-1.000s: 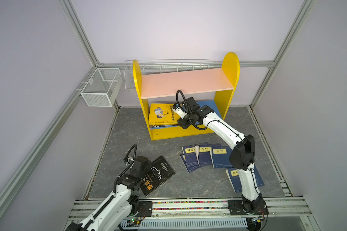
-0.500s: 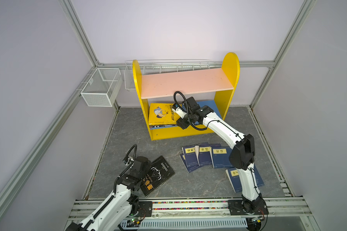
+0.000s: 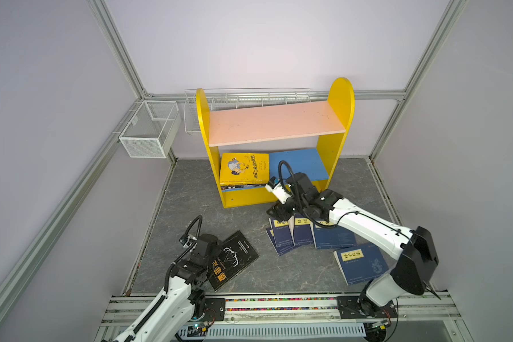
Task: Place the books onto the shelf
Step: 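Move right gripper down to the edge of the black Murphy's law book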
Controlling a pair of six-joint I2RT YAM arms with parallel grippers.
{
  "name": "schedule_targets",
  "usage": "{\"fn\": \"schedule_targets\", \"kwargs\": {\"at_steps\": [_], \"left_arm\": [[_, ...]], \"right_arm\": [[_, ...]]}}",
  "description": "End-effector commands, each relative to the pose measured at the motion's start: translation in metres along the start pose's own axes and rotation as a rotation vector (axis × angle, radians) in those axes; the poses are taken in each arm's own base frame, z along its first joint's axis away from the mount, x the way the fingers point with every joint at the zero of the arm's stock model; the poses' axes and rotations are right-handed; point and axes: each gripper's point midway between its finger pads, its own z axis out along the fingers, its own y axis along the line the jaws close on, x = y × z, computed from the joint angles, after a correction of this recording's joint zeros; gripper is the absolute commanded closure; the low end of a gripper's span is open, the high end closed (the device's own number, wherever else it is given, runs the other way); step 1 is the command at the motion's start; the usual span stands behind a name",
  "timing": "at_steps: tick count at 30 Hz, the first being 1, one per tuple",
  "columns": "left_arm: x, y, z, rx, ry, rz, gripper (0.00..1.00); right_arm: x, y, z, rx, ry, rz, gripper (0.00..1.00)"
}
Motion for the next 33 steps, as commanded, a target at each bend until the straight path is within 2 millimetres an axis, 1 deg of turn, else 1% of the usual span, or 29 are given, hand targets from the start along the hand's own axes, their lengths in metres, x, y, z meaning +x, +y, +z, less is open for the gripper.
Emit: {"fn": "schedule_targets", "kwargs": {"at_steps": [1,2,3,6,8,11,14,16,18,21,23,25,27,29,33], "left_arm": [[0.014,0.028,-0.009,-0.114,0.076,0.057,0.41],[0.017,0.035,-0.012,-0.138,0.094,0.053,0.4],[0.019,0.034,-0.013,-0.133,0.108,0.064,0.4],[0.018,0.031,-0.022,-0.145,0.131,0.094,0.37],[0.018,0.03,-0.027,-0.19,0.16,0.113,0.39],[0.026,0.031,-0.026,-0.267,0.236,0.141,0.36],[0.041,0.036,-0.02,-0.317,0.322,0.148,0.3],[0.049,0.039,-0.017,-0.339,0.36,0.145,0.21],[0.052,0.039,-0.018,-0.349,0.379,0.139,0.19],[0.05,0.039,-0.026,-0.366,0.378,0.124,0.18],[0.042,0.045,-0.04,-0.416,0.356,0.13,0.16],[0.037,0.058,-0.051,-0.453,0.332,0.127,0.14],[0.042,0.074,-0.057,-0.486,0.335,0.085,0.14],[0.045,0.083,-0.063,-0.485,0.332,0.049,0.13],[0.042,0.08,-0.062,-0.455,0.308,0.029,0.14]], "right_arm": [[0.057,0.053,0.046,-0.181,0.201,-0.008,0.32],[0.066,0.064,0.055,-0.214,0.238,-0.025,0.32],[0.072,0.073,0.062,-0.234,0.264,-0.038,0.32],[0.089,0.087,0.084,-0.273,0.339,-0.055,0.31],[0.096,0.089,0.095,-0.279,0.378,-0.053,0.3],[0.099,0.086,0.102,-0.266,0.391,-0.058,0.29],[0.097,0.083,0.103,-0.261,0.385,-0.066,0.28],[0.097,0.082,0.104,-0.26,0.386,-0.064,0.27],[0.095,0.075,0.105,-0.249,0.379,-0.049,0.27],[0.092,0.063,0.104,-0.241,0.37,-0.017,0.27],[0.089,0.055,0.102,-0.237,0.357,0.0,0.27],[0.086,0.05,0.1,-0.24,0.337,0.021,0.27],[0.084,0.045,0.099,-0.241,0.32,0.038,0.27],[0.082,0.04,0.099,-0.242,0.313,0.058,0.27],[0.078,0.034,0.096,-0.242,0.292,0.077,0.27]]}}
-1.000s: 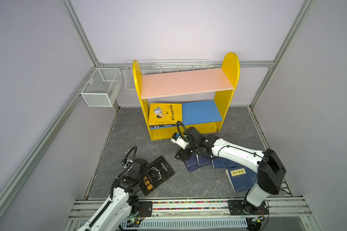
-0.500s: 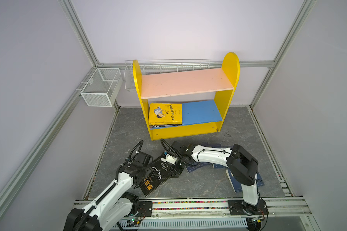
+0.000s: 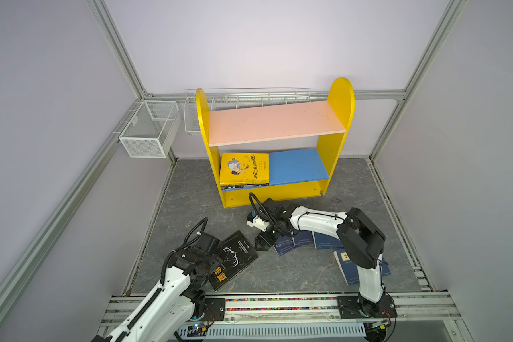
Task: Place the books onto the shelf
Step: 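Move right gripper down to the edge of the black Murphy's law book, then grasp the black book edge with right gripper while left gripper holds its corner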
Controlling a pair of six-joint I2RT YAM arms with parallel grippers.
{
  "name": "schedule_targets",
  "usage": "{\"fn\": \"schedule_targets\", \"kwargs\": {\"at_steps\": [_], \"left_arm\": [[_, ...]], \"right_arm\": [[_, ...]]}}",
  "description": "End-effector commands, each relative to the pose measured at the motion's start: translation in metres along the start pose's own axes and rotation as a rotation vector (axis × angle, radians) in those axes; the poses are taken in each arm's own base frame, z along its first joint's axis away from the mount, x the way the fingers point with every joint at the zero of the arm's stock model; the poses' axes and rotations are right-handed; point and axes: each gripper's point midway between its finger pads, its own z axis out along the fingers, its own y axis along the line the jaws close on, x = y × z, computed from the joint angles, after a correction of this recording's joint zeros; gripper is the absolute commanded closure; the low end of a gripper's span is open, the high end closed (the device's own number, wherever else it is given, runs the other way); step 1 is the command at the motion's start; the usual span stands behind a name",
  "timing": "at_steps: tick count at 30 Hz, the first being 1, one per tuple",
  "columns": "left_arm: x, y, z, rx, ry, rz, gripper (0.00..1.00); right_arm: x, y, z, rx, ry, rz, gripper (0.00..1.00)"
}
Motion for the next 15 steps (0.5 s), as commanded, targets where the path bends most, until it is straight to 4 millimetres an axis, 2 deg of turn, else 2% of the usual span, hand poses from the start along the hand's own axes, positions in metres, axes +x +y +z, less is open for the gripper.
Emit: {"fn": "schedule_targets", "kwargs": {"at_steps": [1,6,12,15], "left_arm": [[0.009,0.026,0.002,-0.111,0.03,-0.022,0.14],[0.008,-0.006,0.014,-0.056,0.057,0.031,0.15],[0.016,-0.019,0.033,-0.048,0.114,0.071,0.17],[0.015,-0.038,0.034,0.011,0.118,0.124,0.23]], "right_arm": [[-0.006,0.008,-0.013,-0.034,-0.044,-0.002,0.27],[-0.009,0.011,-0.018,-0.046,-0.062,0.011,0.27],[-0.011,0.009,-0.023,-0.047,-0.073,0.021,0.27],[-0.01,0.016,-0.021,-0.1,-0.063,0.031,0.28]]}}
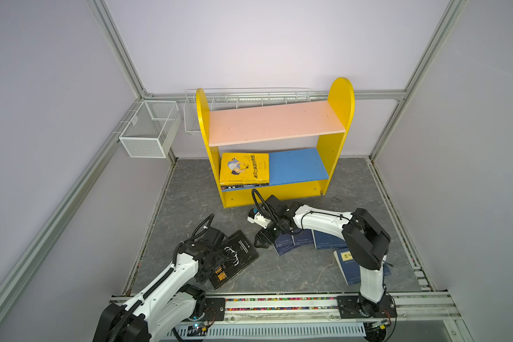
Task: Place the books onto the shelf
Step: 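Grasp the black book edge with right gripper while left gripper holds its corner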
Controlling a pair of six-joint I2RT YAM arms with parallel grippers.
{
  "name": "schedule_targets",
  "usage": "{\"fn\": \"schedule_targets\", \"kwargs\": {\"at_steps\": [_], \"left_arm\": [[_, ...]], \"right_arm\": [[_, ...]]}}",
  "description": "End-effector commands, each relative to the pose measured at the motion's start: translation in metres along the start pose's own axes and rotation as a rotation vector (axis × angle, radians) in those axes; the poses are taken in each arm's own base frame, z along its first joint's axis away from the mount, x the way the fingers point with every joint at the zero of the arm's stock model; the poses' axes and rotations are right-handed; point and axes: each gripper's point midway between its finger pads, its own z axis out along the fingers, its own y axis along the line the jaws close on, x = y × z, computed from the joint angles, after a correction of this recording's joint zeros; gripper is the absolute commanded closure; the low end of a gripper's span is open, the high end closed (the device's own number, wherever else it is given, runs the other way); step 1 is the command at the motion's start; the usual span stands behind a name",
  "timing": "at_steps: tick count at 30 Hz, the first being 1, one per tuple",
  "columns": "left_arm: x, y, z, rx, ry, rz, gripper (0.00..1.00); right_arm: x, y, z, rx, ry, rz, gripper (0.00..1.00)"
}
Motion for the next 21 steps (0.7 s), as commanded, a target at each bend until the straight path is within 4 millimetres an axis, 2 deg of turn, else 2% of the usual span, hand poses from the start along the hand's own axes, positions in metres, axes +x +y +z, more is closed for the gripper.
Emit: {"fn": "schedule_targets", "kwargs": {"at_steps": [1,4,8,11,13,17,21], "left_arm": [[0.004,-0.021,0.009,0.069,0.031,0.077,0.24],[0.0,-0.036,0.005,0.116,0.018,0.123,0.27],[-0.003,-0.045,0.0,0.138,-0.005,0.155,0.28],[-0.005,-0.053,-0.003,0.163,-0.017,0.181,0.28],[-0.005,-0.057,-0.004,0.171,-0.02,0.2,0.28],[-0.007,-0.073,-0.007,0.218,-0.028,0.246,0.28],[-0.013,-0.084,-0.011,0.226,-0.046,0.269,0.28]], "right_arm": [[0.0,0.013,-0.004,-0.085,-0.005,0.019,0.28],[0.006,0.016,0.01,-0.147,0.04,0.073,0.28],[0.017,0.006,0.03,-0.141,0.124,0.17,0.29],[0.019,-0.005,0.034,-0.098,0.153,0.209,0.3],[0.015,-0.009,0.033,-0.092,0.144,0.229,0.3],[0.0,0.0,0.026,-0.156,0.101,0.237,0.33],[-0.026,0.017,0.004,-0.229,0.012,0.192,0.38]]}}
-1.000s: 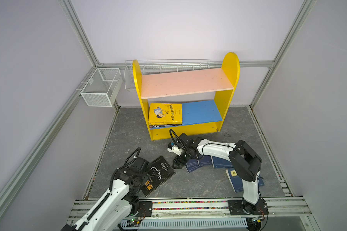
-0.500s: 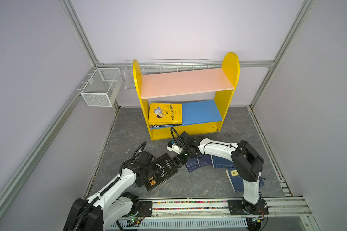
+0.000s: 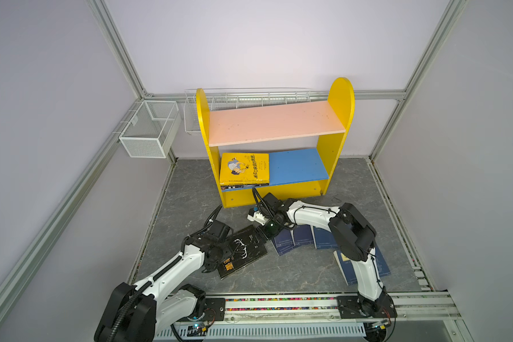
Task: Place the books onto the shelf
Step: 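Grasp the black book edge with right gripper while left gripper holds its corner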
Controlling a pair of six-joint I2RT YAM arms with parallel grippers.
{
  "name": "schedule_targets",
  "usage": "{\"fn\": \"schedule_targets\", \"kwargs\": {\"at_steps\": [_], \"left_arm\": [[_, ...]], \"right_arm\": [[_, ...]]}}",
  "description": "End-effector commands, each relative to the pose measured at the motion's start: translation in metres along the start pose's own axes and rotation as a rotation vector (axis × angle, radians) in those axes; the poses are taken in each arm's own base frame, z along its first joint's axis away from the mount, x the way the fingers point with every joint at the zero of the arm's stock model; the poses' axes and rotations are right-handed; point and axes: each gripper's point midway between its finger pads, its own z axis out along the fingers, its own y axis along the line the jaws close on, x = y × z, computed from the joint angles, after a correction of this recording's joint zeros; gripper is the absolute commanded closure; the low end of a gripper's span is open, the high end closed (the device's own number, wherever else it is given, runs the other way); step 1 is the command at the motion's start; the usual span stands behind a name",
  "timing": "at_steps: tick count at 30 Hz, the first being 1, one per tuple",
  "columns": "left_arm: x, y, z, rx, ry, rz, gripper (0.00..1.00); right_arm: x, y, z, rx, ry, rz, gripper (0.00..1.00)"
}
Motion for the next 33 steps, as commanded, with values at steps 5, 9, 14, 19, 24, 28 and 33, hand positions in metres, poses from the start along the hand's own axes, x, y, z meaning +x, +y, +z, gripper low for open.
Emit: {"fn": "schedule_targets", "kwargs": {"at_steps": [5,9,14,19,24,28,33], "left_arm": [[-0.031,-0.054,-0.015,0.163,-0.093,0.031,0.28],[-0.034,-0.067,-0.012,0.205,-0.095,0.022,0.28],[-0.034,-0.074,-0.009,0.236,-0.089,0.029,0.28],[-0.037,-0.074,-0.018,0.275,-0.123,0.02,0.28],[-0.04,-0.074,-0.03,0.328,-0.169,-0.001,0.28],[-0.042,-0.075,-0.038,0.374,-0.2,-0.037,0.28],[-0.048,-0.069,-0.053,0.466,-0.259,-0.178,0.24]], "right_arm": [[-0.028,0.054,-0.051,-0.141,-0.135,-0.121,0.52],[-0.03,0.06,-0.058,-0.148,-0.153,-0.131,0.65],[-0.029,0.053,-0.052,-0.133,-0.153,-0.107,0.76],[-0.029,0.052,-0.047,-0.127,-0.149,-0.112,0.81],[-0.028,0.051,-0.044,-0.11,-0.15,-0.117,0.92],[-0.03,0.051,-0.051,-0.1,-0.175,-0.128,0.93],[-0.038,0.06,-0.086,-0.171,-0.273,-0.12,0.93]]}}
